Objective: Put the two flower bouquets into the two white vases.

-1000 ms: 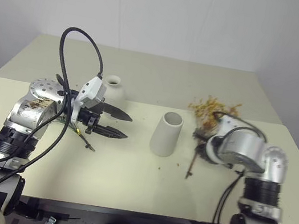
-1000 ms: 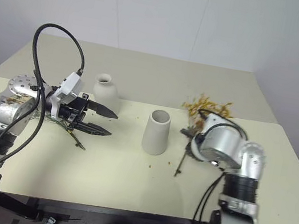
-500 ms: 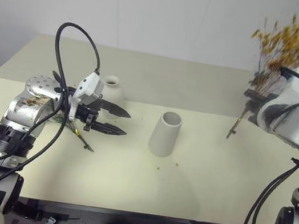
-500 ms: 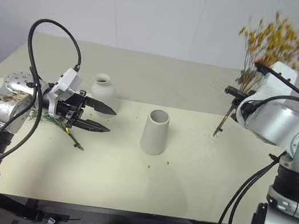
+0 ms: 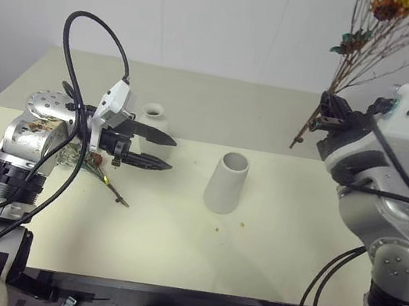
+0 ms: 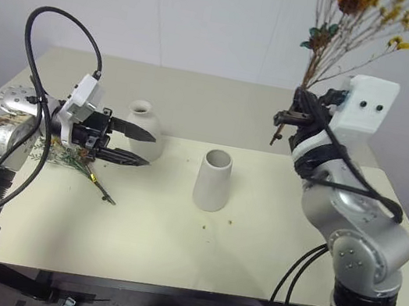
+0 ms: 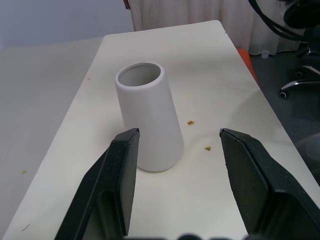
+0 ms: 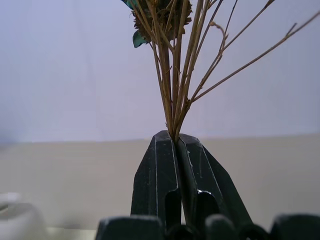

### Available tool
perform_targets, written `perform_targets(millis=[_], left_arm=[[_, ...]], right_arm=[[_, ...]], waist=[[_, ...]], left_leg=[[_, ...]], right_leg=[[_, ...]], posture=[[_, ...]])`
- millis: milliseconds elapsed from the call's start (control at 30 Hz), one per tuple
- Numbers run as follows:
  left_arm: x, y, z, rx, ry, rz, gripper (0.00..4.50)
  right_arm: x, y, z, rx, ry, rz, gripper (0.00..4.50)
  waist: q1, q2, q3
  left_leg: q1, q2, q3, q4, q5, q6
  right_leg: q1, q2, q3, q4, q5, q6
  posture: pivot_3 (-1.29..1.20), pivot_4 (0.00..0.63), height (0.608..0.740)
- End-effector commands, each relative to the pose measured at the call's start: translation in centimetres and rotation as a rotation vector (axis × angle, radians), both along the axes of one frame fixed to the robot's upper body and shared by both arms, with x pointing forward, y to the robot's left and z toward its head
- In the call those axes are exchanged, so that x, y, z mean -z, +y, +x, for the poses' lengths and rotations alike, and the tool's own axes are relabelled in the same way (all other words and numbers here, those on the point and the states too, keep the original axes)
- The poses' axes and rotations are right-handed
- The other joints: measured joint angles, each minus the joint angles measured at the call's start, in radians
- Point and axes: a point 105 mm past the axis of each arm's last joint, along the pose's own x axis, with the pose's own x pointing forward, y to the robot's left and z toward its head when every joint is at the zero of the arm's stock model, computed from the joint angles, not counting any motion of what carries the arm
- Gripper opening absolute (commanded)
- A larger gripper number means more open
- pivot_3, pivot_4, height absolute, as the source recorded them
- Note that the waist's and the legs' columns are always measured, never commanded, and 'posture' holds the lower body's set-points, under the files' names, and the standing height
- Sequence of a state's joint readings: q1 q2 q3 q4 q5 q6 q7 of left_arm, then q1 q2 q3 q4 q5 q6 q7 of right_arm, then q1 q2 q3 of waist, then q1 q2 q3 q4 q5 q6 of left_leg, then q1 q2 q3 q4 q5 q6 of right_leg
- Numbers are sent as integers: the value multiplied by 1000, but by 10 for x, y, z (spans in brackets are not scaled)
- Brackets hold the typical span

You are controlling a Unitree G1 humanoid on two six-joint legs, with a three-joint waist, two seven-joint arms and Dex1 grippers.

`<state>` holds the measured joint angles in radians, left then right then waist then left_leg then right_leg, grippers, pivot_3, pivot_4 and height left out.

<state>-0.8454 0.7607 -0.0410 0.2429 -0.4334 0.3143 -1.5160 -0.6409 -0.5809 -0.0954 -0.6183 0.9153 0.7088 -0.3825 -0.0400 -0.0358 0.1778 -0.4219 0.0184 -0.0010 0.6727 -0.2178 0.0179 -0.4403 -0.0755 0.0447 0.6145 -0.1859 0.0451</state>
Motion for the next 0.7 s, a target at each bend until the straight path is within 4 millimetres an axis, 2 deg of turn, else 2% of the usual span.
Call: perform_targets(millis=[33,333,500,700], left_arm=[[-15,2,0,4,-34,-22,2781],[-11,5,4,-8,-5,1,2781],[-9,6,5,-15,1,0,2781],[-11,7,6,-23,-2,-2,2781]], right_arm=[[-12,16,-21,-76,-123,-11,17],[1,43,-36,-169,-157,45,17],[3,50,-31,-183,-164,50,17],[16,58,-21,-188,-145,7,17]], waist=[[1,0,0],[1,0,0],[1,0,0],[-1,0,0]], left_leg=[[0,0,0,0,0,0],[0,0,0,2,0,0],[0,0,0,2,0,0],[0,0,0,2,0,0]], right_leg=[[0,0,0,0,0,0],[0,0,0,1,0,0],[0,0,0,2,0,0],[0,0,0,2,0,0]], posture=[[0,150,740],[0,150,740],[0,150,740],[0,150,740]])
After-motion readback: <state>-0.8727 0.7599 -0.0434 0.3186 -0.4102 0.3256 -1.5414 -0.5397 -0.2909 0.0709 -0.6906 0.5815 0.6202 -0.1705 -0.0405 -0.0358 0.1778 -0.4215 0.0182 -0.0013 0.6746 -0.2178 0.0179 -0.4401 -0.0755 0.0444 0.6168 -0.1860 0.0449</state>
